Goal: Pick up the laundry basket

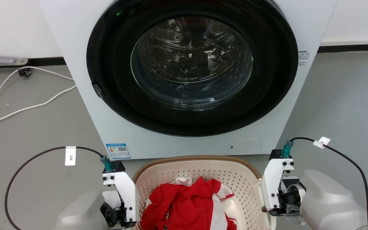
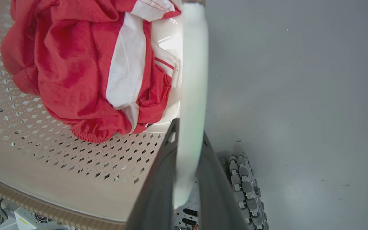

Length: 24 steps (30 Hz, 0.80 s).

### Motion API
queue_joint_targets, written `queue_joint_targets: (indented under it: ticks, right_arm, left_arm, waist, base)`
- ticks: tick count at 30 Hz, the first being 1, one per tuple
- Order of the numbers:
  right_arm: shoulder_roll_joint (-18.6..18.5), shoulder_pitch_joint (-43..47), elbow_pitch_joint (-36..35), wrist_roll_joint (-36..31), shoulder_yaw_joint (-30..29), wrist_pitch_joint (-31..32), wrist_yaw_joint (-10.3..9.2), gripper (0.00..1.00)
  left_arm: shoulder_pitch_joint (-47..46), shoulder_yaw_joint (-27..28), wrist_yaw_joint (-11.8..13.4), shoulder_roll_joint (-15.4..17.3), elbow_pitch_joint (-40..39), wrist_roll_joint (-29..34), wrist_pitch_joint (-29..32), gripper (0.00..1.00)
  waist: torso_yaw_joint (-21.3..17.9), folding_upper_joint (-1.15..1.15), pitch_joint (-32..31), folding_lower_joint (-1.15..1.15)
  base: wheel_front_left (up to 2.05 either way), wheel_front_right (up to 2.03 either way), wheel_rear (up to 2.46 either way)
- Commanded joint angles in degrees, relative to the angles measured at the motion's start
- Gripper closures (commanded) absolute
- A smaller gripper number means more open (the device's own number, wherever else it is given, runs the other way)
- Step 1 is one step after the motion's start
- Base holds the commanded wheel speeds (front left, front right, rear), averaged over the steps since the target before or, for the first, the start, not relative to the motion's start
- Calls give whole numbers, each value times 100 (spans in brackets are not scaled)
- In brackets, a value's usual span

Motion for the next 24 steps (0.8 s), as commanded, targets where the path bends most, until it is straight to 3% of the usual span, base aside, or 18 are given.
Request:
queue_joint_targets:
  ticks: [1, 24]
  right_arm:
    - [163, -16, -49, 60, 7, 44, 33, 100]
    - [166, -43, -20, 127, 47, 88, 33, 100]
  left_arm:
    - [-49, -6, -81, -116, -122, -60, -53, 100]
    - [-54, -149, -82, -99, -134, -220, -102, 100]
  waist:
    - [-3, 0, 2, 0]
    - [-11, 0, 6, 0]
  base:
    - [0, 0, 0]
    - [0, 0, 0]
